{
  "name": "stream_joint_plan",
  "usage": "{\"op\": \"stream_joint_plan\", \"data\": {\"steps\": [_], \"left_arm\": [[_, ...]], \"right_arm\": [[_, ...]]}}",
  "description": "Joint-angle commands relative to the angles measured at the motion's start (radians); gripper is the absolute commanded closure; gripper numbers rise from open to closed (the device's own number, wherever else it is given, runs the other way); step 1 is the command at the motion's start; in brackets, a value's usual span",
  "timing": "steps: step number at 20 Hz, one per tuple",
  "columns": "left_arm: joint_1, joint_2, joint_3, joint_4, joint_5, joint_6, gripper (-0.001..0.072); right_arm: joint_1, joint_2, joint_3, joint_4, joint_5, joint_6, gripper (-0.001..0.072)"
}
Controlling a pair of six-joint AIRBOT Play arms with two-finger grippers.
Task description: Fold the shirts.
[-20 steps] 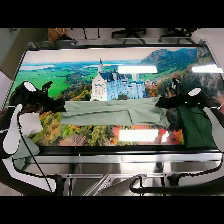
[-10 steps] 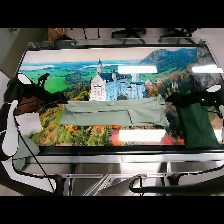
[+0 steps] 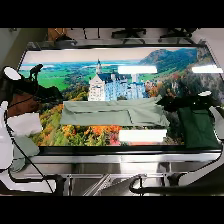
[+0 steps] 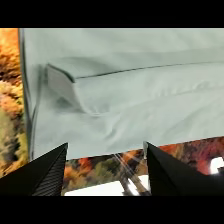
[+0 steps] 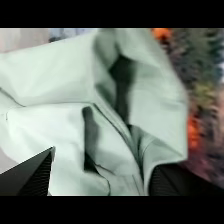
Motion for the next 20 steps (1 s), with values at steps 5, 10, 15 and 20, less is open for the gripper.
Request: {"op": "stream_joint_plan", "data": {"steps": [5, 10, 15, 20], "left_arm": [[-0.252, -0.074, 0.001, -0.007, 0.129, -0.037, 0.0374], [-0.533, -0.275, 0.009, -0.126, 0.393, -0.027, 0.0693], [-0.712, -0.529, 0.260, -0.128, 0.412, -0.049, 0.0693], [-0.747, -0.676, 0.485, -0.193, 0.347, -0.104, 0.0692]], "right_arm": [[0.091, 0.052, 0.053, 0.020, 0.073, -0.062, 0.0693], [0.090, 0.206, 0.194, 0.019, 0.168, 0.031, 0.0695], [0.091, 0.255, 0.361, 0.020, 0.303, 0.154, 0.0694], [0.092, 0.278, 0.379, 0.019, 0.353, 0.190, 0.0694]]}}
